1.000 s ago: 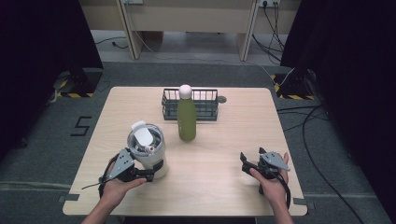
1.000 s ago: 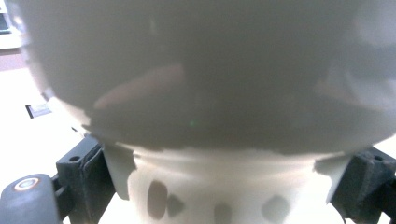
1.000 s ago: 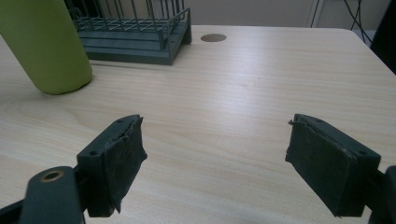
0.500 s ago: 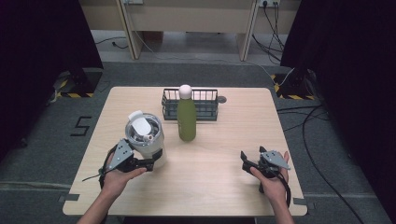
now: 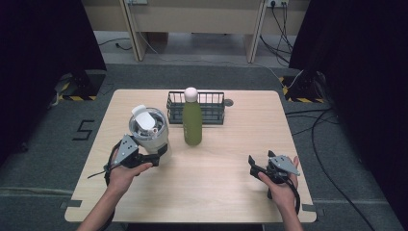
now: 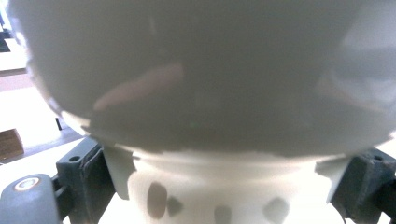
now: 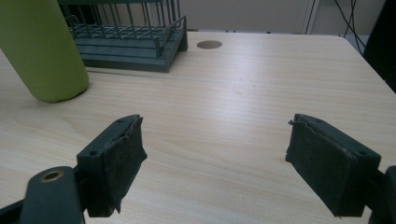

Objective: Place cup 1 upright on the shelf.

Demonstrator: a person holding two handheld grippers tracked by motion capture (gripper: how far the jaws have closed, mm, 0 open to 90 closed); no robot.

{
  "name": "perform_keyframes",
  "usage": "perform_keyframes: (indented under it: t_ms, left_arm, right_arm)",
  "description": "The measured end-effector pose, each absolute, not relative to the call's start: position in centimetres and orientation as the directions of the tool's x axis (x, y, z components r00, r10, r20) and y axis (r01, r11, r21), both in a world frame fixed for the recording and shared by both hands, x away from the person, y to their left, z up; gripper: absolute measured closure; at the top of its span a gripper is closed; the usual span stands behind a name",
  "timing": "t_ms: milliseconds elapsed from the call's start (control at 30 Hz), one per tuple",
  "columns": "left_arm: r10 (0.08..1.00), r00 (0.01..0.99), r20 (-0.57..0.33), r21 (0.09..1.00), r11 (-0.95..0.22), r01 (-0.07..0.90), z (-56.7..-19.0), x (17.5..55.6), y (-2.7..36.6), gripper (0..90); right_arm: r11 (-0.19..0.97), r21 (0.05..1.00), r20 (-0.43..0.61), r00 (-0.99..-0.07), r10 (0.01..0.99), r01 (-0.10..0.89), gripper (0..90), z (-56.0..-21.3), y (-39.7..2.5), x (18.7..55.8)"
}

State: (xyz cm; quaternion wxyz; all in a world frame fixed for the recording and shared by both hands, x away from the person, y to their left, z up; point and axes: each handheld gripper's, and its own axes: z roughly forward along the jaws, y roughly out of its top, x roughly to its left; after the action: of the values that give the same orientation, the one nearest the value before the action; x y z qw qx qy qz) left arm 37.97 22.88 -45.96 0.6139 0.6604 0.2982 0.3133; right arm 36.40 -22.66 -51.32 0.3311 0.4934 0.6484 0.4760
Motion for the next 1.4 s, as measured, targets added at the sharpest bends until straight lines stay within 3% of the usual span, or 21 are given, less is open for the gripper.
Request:
perform_keyframes:
  t_ms: [1400]
  left_arm:
    - [0.806,0.591,0.036,0.999,-0.05,0.008,-44.7,42.5,22.6,10.3]
  right_arm:
    - [0.065,0.943,0.037,-0.296,0.955,0.327,18.3,-51.4,-22.6,36.5]
